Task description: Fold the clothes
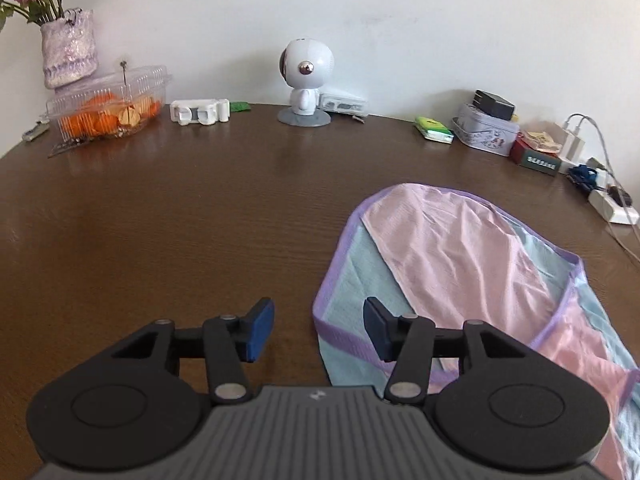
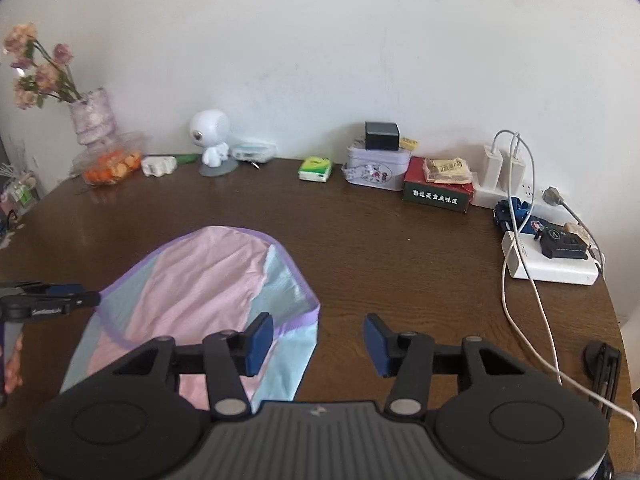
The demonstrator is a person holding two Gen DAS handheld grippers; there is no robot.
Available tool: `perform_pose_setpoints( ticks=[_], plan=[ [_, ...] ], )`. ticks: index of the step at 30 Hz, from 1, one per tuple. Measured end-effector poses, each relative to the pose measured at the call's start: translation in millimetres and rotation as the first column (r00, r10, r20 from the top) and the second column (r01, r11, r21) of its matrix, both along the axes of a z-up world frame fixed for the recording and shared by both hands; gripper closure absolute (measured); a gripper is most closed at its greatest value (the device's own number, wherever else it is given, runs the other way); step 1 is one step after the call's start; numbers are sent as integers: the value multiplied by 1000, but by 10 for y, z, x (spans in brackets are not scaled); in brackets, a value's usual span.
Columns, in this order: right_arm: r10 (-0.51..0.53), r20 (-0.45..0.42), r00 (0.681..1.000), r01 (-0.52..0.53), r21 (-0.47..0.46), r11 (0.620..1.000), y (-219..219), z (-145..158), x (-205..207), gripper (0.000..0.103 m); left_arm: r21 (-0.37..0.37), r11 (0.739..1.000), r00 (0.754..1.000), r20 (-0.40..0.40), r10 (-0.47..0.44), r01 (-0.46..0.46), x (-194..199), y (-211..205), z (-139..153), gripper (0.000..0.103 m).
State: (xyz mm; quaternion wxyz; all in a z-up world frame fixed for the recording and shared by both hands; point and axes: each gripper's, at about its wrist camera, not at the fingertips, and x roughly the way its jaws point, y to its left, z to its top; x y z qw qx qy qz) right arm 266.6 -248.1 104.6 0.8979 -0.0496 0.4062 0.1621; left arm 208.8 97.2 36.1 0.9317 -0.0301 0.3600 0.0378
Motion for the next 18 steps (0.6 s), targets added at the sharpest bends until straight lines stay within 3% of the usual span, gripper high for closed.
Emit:
perform_pose_setpoints(
  ticks=[1, 3, 4, 6, 9, 11, 15, 18],
  plan=[
    [-14, -47, 999, 14, -4, 1000, 52, -108, 195, 56, 10, 1000, 1000, -2, -2, 2, 47, -27, -28, 57],
    [-44, -142, 989, 44, -8, 999, 160, -327, 580, 64, 20, 1000, 999, -28, -17, 17, 130, -72, -92, 90],
    [-46, -179, 983, 43, -18, 999, 215, -423, 695, 71, 16, 1000, 999, -33, -15, 16, 145, -75, -119, 93],
    [-48, -220, 974, 34, -68, 997, 368, -640, 793, 76, 3, 1000, 1000, -30, -4, 4, 154, -62, -167, 94],
    [-56, -194, 979, 29, -137, 990, 497, -749, 853, 77, -47, 999, 1000, -6, 25, -25, 108, 51, -198, 101],
    [-48, -216, 975, 19, -134, 991, 563, -772, 927, 102, -38, 999, 1000, -6, 26, -26, 36, 113, -189, 101],
    [49, -176, 983, -85, -204, 975, 1018, -795, 1054, 103, 80, 995, 998, -6, 55, -54, -291, 249, -161, 101],
    [184, -101, 978, -205, -265, 942, 1619, -814, 1092, 103, 102, 986, 991, -13, 131, -129, -798, 469, -99, 102]
  ],
)
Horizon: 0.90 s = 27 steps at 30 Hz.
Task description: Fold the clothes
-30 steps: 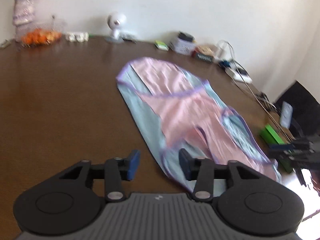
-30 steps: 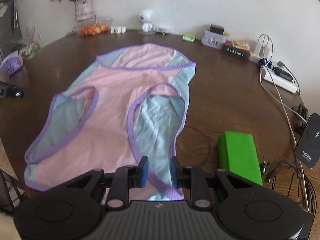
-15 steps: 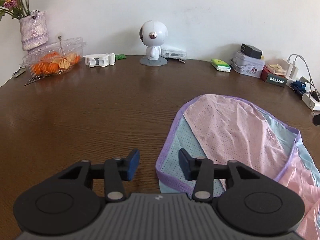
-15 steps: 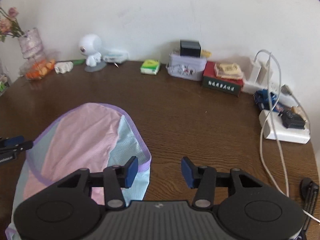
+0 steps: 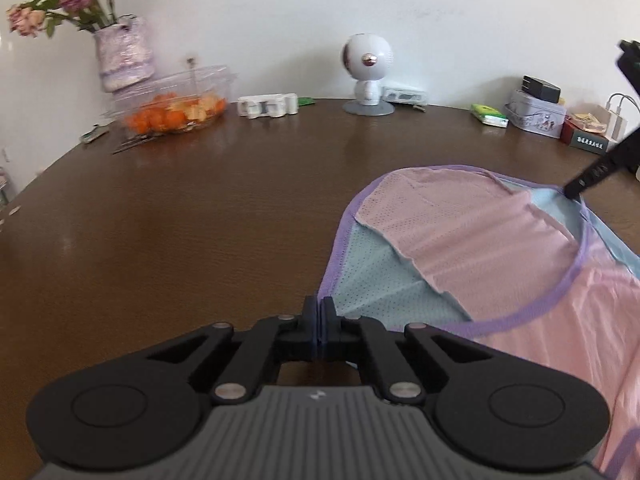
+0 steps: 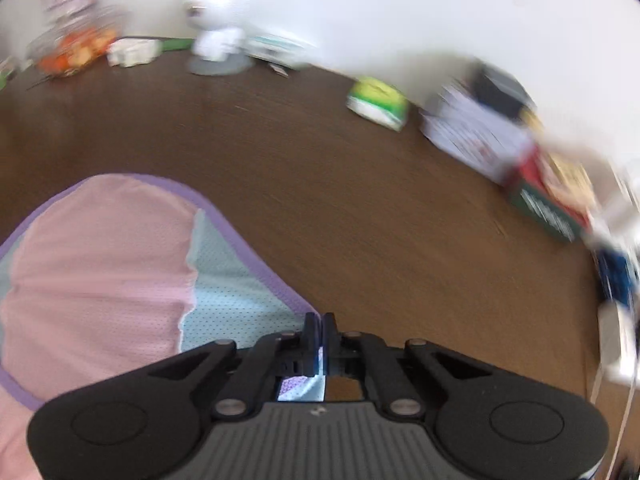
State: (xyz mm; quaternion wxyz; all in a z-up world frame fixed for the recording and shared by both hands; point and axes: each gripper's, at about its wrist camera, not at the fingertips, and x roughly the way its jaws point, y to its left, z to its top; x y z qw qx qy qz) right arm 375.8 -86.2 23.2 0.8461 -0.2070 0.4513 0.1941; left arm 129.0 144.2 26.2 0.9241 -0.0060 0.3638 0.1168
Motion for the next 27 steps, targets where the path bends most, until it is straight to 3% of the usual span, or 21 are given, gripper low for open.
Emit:
perform_pose_setpoints(
  ticks=[1, 4, 7, 9, 11, 12, 13, 14, 16, 18, 21, 23, 27],
  plan=[
    [48, 34, 998, -47, -22, 999, 264, -21, -12, 103, 8, 1000, 1000, -12, 26, -26, -197, 59, 14, 102],
    [222, 63, 973, -225, 34, 974, 961, -70, -147, 102, 39, 996, 995, -52, 80, -78, -779, 176, 32, 102],
    [419, 79, 904, -426, 126, 896, 1568, -47, -509, 102, 34, 992, 988, -88, 126, -124, -1264, 244, 107, 101],
    [490, 107, 865, -502, 164, 849, 1764, 74, -741, 97, 13, 990, 985, -99, 144, -144, -1488, 285, 200, 101],
    [508, 145, 849, -528, 179, 830, 1756, 295, -925, 94, 4, 990, 989, -41, 144, -144, -1661, 295, 336, 98],
    [486, 159, 859, -510, 193, 838, 1674, 406, -1010, 90, 4, 991, 991, 4, 135, -135, -1717, 288, 409, 93],
    [460, 172, 871, -489, 209, 847, 1582, 518, -1095, 80, -8, 994, 993, 35, 109, -109, -1732, 275, 457, 87],
    [433, 167, 886, -462, 228, 857, 1448, 595, -1178, 68, -25, 997, 995, 59, 77, -76, -1728, 261, 491, 75],
    [375, 112, 920, -391, 278, 877, 1068, 668, -1346, 59, -99, 995, 997, 78, -2, 10, -1635, 237, 479, 70],
    [313, 41, 949, -312, 269, 911, 714, 621, -1648, 58, -175, 981, 995, 60, -76, 86, -1511, 213, 393, 70],
    [237, 50, 970, -242, 179, 954, 185, 415, -2185, 58, -151, 979, 991, 21, -134, 135, -1460, 97, 267, 70],
    [110, 40, 993, -114, 138, 984, -171, 272, -2484, 58, -130, 981, 990, -3, -144, 142, -1487, 71, 204, 70],
    [-78, -8, 997, 79, 178, 981, -700, 115, -2923, 58, -125, 981, 989, -6, -148, 146, -1583, 102, 147, 70]
  ],
)
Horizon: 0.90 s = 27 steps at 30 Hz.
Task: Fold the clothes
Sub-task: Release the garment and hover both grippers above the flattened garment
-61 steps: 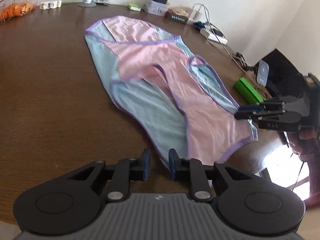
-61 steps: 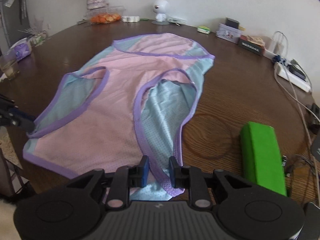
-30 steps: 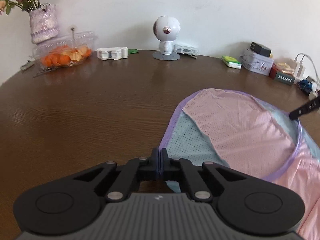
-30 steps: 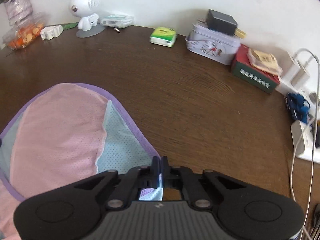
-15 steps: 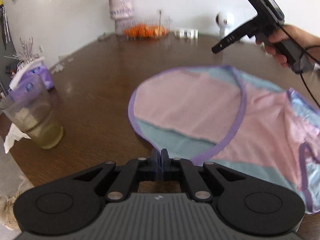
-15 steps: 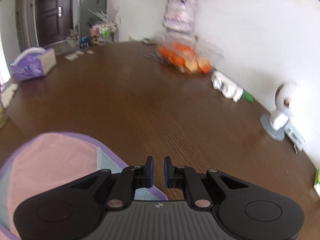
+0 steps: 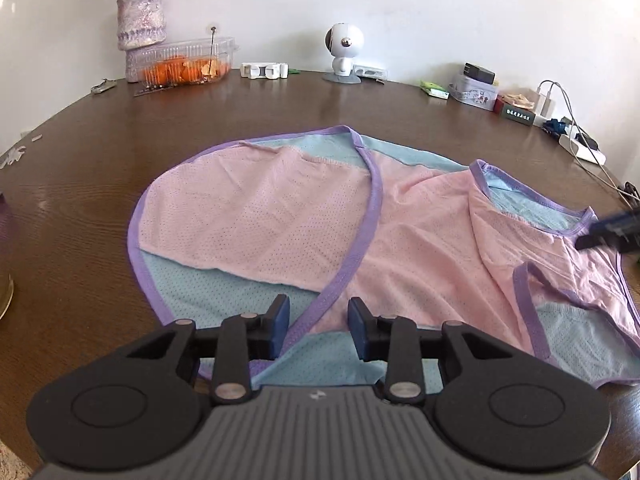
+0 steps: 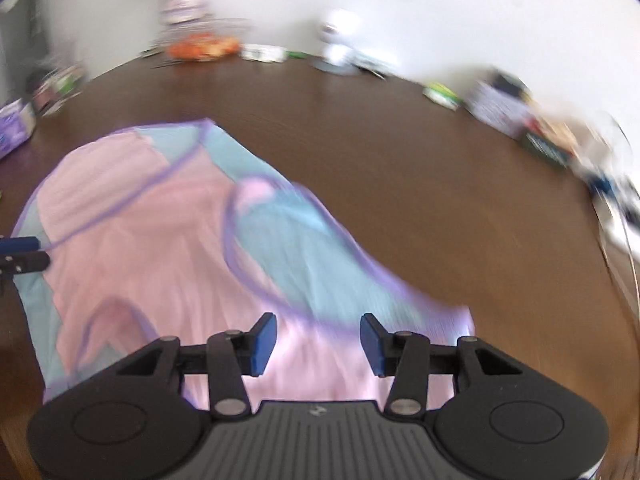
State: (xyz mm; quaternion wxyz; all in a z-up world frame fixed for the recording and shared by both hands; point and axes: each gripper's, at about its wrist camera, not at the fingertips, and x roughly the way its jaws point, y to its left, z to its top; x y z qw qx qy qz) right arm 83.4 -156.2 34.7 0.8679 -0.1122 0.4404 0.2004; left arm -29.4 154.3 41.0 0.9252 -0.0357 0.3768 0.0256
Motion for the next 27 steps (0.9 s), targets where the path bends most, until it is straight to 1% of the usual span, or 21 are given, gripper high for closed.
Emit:
perform_pose_setpoints(
  ticks=[1, 2, 4, 6, 7, 8, 9, 11, 13, 14, 15, 16, 17, 18, 20, 21, 22, 23, 24, 26, 27],
  plan=[
    [-17, -7, 1000, 17, 7, 1000, -74, -12, -98, 59, 8, 1000, 1000, -3, -2, 2, -20, -3, 7, 70],
    [-22, -4, 1000, 22, 38, 999, -125, -15, -199, 59, 17, 1000, 1000, -4, -3, 3, -18, -16, -9, 70],
    [-33, -47, 998, 37, 87, 995, -189, -56, -296, 59, 43, 999, 1000, -5, -7, 7, -32, -63, -27, 70],
    [2, -16, 1000, -2, 31, 1000, -120, -138, -435, 58, 56, 998, 1000, -12, -9, 9, -43, -103, -31, 70],
    [20, 7, 1000, -20, -1, 1000, -119, -128, -484, 57, 56, 998, 1000, -17, -10, 11, -57, -117, -28, 70],
    [24, 12, 1000, -24, -8, 1000, -148, -116, -507, 57, 55, 998, 1000, -23, -13, 14, -72, -127, -20, 70],
    [19, 3, 1000, -19, 9, 1000, -209, -121, -517, 56, 55, 998, 999, -30, -17, 18, -91, -144, -13, 70],
    [30, -2, 1000, -30, 18, 999, -341, -126, -480, 47, 50, 998, 998, -56, -37, 39, -145, -203, 13, 70],
    [22, -16, 1000, -22, 14, 1000, -485, -96, -382, 41, 45, 995, 992, -96, -82, 86, -217, -298, 50, 70],
    [4, -19, 1000, -4, 5, 1000, -559, -75, -335, 40, 46, 991, 986, -121, -116, 122, -262, -367, 73, 70],
    [-23, -21, 1000, 23, -12, 1000, -621, -48, -298, 40, 50, 987, 980, -141, -143, 152, -302, -426, 93, 70],
    [-54, 7, 999, 54, -58, 997, -640, -27, -297, 43, 59, 984, 976, -152, -155, 165, -341, -466, 113, 70],
    [-82, 39, 996, 86, -107, 990, -655, -6, -301, 51, 69, 985, 978, -145, -149, 161, -378, -481, 138, 69],
    [-76, 82, 994, 86, -124, 989, -656, 31, -350, 52, 74, 986, 982, -128, -137, 147, -403, -473, 165, 66],
    [0, 131, 991, 5, -42, 999, -663, 129, -509, 51, 58, 991, 988, -100, -118, 124, -412, -441, 188, 63],
    [42, 137, 990, -44, 10, 999, -641, 146, -582, 49, 41, 992, 988, -102, -114, 119, -385, -424, 173, 62],
    [68, 134, 989, -74, 43, 996, -601, 138, -638, 48, 28, 992, 987, -110, -116, 119, -349, -417, 141, 62],
    [83, 134, 987, -92, 60, 994, -549, 113, -674, 49, 22, 992, 986, -120, -118, 122, -314, -415, 100, 62],
    [96, 144, 985, -105, 58, 993, -487, 83, -689, 49, 32, 992, 986, -118, -118, 123, -299, -435, 72, 61],
    [82, 157, 984, -89, 34, 995, -403, 6, -682, 52, 50, 990, 985, -120, -126, 132, -281, -460, 67, 60],
    [67, 137, 988, -72, 35, 997, -367, -37, -671, 56, 50, 989, 984, -122, -130, 137, -281, -468, 72, 60]
  ],
)
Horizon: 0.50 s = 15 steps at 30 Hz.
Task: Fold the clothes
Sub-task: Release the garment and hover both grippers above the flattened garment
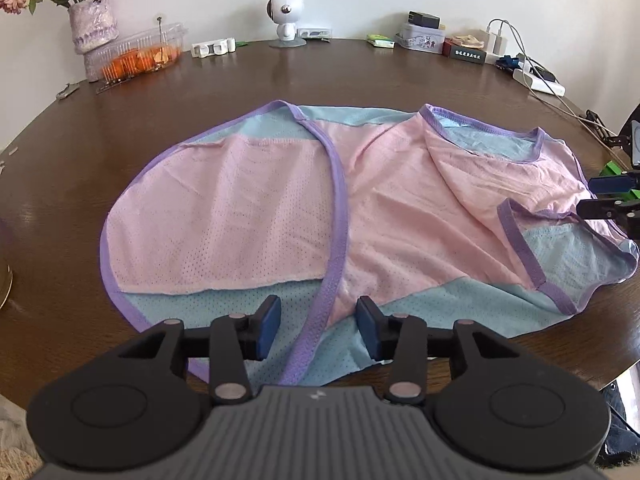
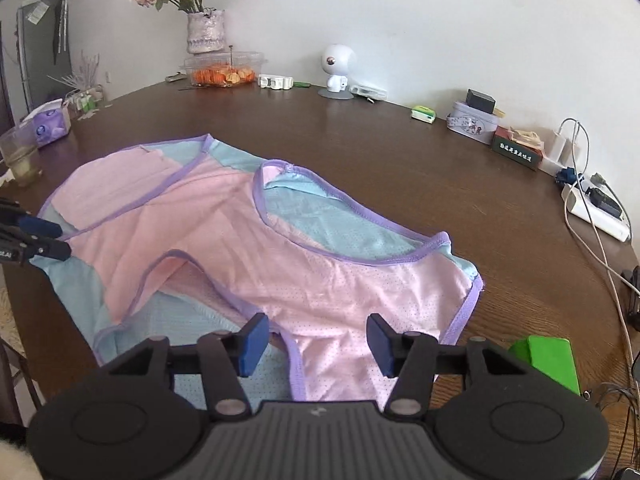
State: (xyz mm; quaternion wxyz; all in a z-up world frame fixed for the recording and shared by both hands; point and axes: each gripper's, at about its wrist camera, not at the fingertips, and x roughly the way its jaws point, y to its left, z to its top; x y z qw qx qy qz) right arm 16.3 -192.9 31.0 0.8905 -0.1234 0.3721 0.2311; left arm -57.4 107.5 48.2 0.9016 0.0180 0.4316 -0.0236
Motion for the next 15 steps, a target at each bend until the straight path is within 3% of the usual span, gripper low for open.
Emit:
perform_pose_setpoints(
  ticks=[2, 4, 7, 12, 15],
  plan=[
    [0, -51, 999, 1, 14, 1000, 8, -69, 24, 78, 4, 1000, 1000, -2, -7, 7, -4, -7, 4, 59],
    [-17, -57, 998, 20, 40, 999, -27, -83, 7, 80, 7, 1000, 1000, -1, -14, 14, -18, -19, 0, 57],
    [-64, -76, 995, 67, 45, 997, -110, -85, -31, 97, 5, 1000, 1000, -1, -26, 26, -37, -36, -10, 53],
    [-137, -95, 986, 141, 42, 989, -213, -28, -108, 98, -10, 997, 997, -8, -74, 74, -43, 22, -5, 49],
    [-98, -68, 993, 104, 99, 990, -182, 109, -272, 87, -59, 992, 993, 2, -116, 115, -77, 97, 37, 49]
  ],
)
